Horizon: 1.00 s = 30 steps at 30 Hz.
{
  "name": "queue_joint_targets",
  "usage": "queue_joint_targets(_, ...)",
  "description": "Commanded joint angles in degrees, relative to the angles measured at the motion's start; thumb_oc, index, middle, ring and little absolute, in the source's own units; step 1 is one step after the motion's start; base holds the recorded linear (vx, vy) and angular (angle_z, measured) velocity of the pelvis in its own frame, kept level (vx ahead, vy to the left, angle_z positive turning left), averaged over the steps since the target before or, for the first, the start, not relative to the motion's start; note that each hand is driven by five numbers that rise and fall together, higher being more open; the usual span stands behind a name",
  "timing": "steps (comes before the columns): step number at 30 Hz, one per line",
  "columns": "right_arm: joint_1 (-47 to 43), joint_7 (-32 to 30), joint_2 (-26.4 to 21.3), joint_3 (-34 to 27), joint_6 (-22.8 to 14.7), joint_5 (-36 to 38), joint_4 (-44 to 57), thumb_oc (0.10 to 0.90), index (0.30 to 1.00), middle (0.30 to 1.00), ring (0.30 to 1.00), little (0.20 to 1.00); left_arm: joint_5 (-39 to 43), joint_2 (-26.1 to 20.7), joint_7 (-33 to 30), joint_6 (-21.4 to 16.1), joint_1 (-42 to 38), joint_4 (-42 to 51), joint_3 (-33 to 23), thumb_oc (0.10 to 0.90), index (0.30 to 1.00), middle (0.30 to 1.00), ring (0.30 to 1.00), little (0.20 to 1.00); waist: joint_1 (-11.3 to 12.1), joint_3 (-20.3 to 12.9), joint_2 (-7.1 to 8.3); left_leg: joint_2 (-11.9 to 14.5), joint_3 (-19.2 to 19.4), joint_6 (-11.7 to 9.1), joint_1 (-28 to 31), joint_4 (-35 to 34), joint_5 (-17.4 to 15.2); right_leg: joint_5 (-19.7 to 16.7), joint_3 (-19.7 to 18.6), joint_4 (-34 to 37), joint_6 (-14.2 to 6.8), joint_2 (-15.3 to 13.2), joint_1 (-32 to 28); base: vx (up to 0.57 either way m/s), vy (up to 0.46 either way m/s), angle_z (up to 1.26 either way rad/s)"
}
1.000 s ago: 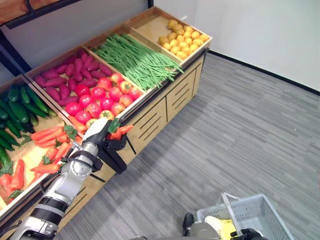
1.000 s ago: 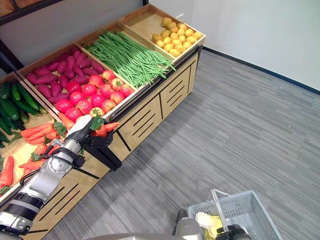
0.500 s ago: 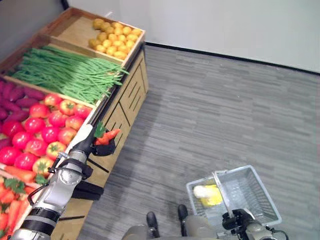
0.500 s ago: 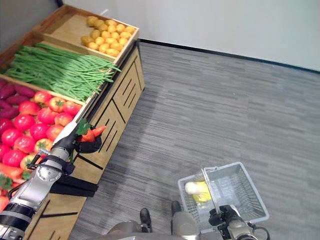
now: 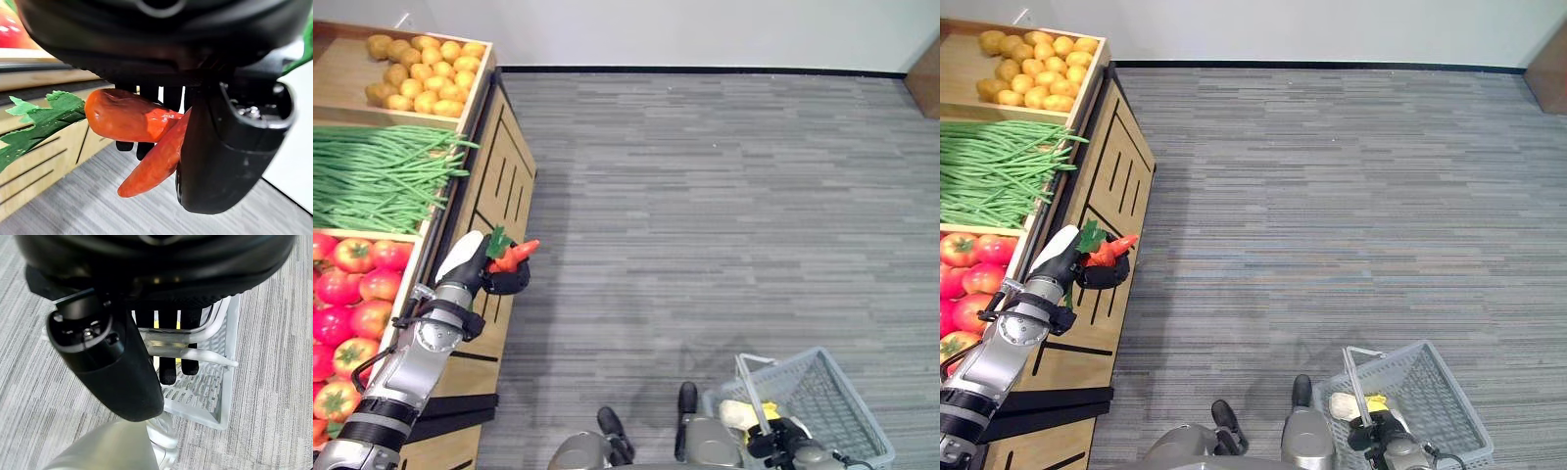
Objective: Get the vegetables into the basket
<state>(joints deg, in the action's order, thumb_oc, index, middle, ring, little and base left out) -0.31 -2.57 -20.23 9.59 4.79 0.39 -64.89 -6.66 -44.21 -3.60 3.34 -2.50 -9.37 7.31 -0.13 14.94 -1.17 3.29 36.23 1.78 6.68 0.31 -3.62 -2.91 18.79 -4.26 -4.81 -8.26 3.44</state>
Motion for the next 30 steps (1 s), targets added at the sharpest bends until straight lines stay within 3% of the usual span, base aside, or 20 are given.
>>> queue_joint_targets(1, -2.65, -0.34, -0.52, 1.01, -2.98, 0.88, 2.12, 0.4, 0.3, 0.3, 0.3, 0.3, 1.11, -0.27, -1.39, -3.62, -3.7, 3.42, -4.88, 0.4, 0.3, 0.3, 0.3, 0.3, 0.19, -5.29, -0.2, -0.21, -3.51, 0.13, -1.85, 6.19, -7.31, 1.29, -5.39, -0.85, -4.64, -0.72, -0.44, 0.02, -0.167, -0.64)
queue_joint_targets(5, -2.01, -0.81, -0.61, 0.99, -2.95, 0.52, 3.18, 0.4, 0.3, 0.3, 0.3, 0.3, 2.29, 1.09, -0.67, -4.04, -3.16, 1.42, -3.72, 0.4, 0.3, 0.3, 0.3, 0.3, -0.07, -5.85, 0.17, 1.1, -3.71, -1.25, -0.9, 6.23, -6.53, 4.81, -5.74, -0.77, -3.07, 0.87, -1.51, 0.05, -0.352, -0.39)
queue_joint_targets(6, -2.26, -2.11, -1.61, 1.23, -2.99, 0.5, 5.42, 0.4, 0.3, 0.3, 0.3, 0.3, 2.91, 2.05, -0.32, -3.6, -2.79, -0.78, -3.07, 0.4, 0.3, 0.3, 0.3, 0.3, -0.28, -5.29, 1.04, 5.1, -5.44, -4.04, -3.04, 14.62, -4.68, 7.98, -5.96, -1.54, -0.26, 3.15, -2.59, 0.07, -0.519, 0.06)
queue_joint_targets(8, -2.71, -2.6, -2.72, 1.72, -2.66, 0.06, 7.29, 0.4, 0.3, 0.3, 0.3, 0.3, 3.18, 2.6, -0.26, -3.23, -2.9, -2.19, -2.75, 0.4, 0.3, 0.3, 0.3, 0.3, 0.88, -3.95, 1.61, 6.9, -9.64, -6.33, -5.54, 21.7, -0.43, 8.61, -6.14, -1.33, 1.39, 4.59, -4.18, 0.05, -0.455, 0.22)
queue_joint_targets(9, -3.71, -2.77, -4.28, 2.06, -2.1, -0.84, 9.09, 0.4, 0.3, 0.3, 0.3, 0.3, 3.43, 3.01, -0.71, -3.1, -2.78, -3.18, -2.46, 0.4, 0.3, 0.3, 0.3, 0.3, 1.97, -3.13, 1.91, 5.68, -15.76, -6.83, -7.59, 24.75, 0.62, 9.3, -6.76, -1.69, 1.99, 5.23, -4.43, 0.0, -0.178, -0.11)
queue_joint_targets(10, -3.82, -2.71, -4.74, 1.99, -1.79, -1.03, 10.45, 0.4, 0.3, 0.3, 0.3, 0.3, 3.79, 3.33, -0.74, -3.11, -3.08, -3.41, -2.33, 0.4, 0.3, 0.3, 0.3, 0.3, 1.74, -3.11, 2.14, 5.07, -17.41, -6.21, -8.08, 23.51, 0.0, 9.55, -6.56, -1.74, 1.95, 4.9, -4.42, -0.06, -0.023, -0.6)
queue_joint_targets(11, -4.79, -2.69, -6.09, 2.26, -1.14, -1.74, 12.54, 0.4, 0.3, 0.3, 0.3, 0.3, 4.07, 4.2, -1.13, -2.89, -3.58, -4.31, -1.78, 0.4, 0.3, 0.3, 0.3, 0.3, 2.19, -3.27, 2.69, 1.69, -22.77, -3.98, -9.22, 15.45, -2.33, 8.8, -7.07, -1.88, 1.43, 3.85, -3.47, -0.07, 0.073, -0.43)
queue_joint_targets(12, -5.42, -2.57, -7.06, 2.45, -0.79, -2.01, 13.19, 0.4, 0.3, 0.3, 0.3, 0.3, 4.04, 4.48, -1.37, -2.77, -3.93, -5.21, -1.07, 0.4, 0.3, 0.3, 0.3, 0.3, 2.34, -3.46, 2.54, 1.06, -25.19, -3.84, -9.61, 10.73, -1.03, 8.7, -7.04, -2.24, 1.2, 3.51, -3.24, -0.04, 0.111, -0.08)
queue_joint_targets(14, -7.77, -2.41, -7.94, 3.15, -0.18, -3.32, 13.64, 0.4, 0.3, 0.3, 0.3, 0.3, 4.14, 4.46, -0.73, -2.9, -4.3, -4.57, -0.11, 0.4, 0.3, 0.3, 0.3, 0.3, 2.03, -3.89, 1.91, -0.27, -25.36, -2.28, -7.26, 6.84, -1.72, 8.63, -8.2, -3.48, 0.59, 3.14, -2.78, 0.07, 0.227, 0.14)
queue_joint_targets(18, -10.56, -2.43, -9.31, 3.14, 0.62, -4.51, 15.11, 0.4, 0.3, 0.3, 0.3, 0.3, 3.28, 4.04, 0.04, -2.76, -5.04, -3.64, 1.15, 0.4, 0.3, 0.3, 0.3, 0.3, 2.4, -4.28, 1.55, -1.58, -23.28, -1.07, -5.56, 5.28, -2.34, 7.74, -9.49, -3.49, -0.64, 1.72, -2.46, 0.07, 0.305, -0.09)
queue_joint_targets(26, -19.57, -2.18, -11.49, 6.22, 0.99, -4.44, 15.01, 0.4, 0.3, 0.3, 0.3, 0.3, 3.03, 2.03, 0.26, -2.57, -7.57, -3.98, 3.21, 0.4, 0.3, 0.3, 0.3, 0.3, 4.59, -4.14, 2.28, -2.85, -21.47, 0.85, -4.58, 4.8, -3.85, 5.93, -11.96, -3.59, -2.35, 0.94, -1.55, 0.02, 0.14, -0.23)
queue_joint_targets(30, -28.5, -1.95, -11.73, 9.95, 1.24, -2.79, 11.75, 0.4, 0.3, 0.3, 0.3, 0.3, 1.91, 0.28, 0.24, -2.62, -11.62, -4.66, 7.1, 0.4, 0.3, 0.3, 0.3, 0.3, 5.97, -3.89, 2.74, -3.07, -20.85, 1.89, -4.49, 6.61, -5.34, 4.66, -13.31, -3.71, -3.06, 0.84, -1.07, 0.01, 0.088, -0.2)
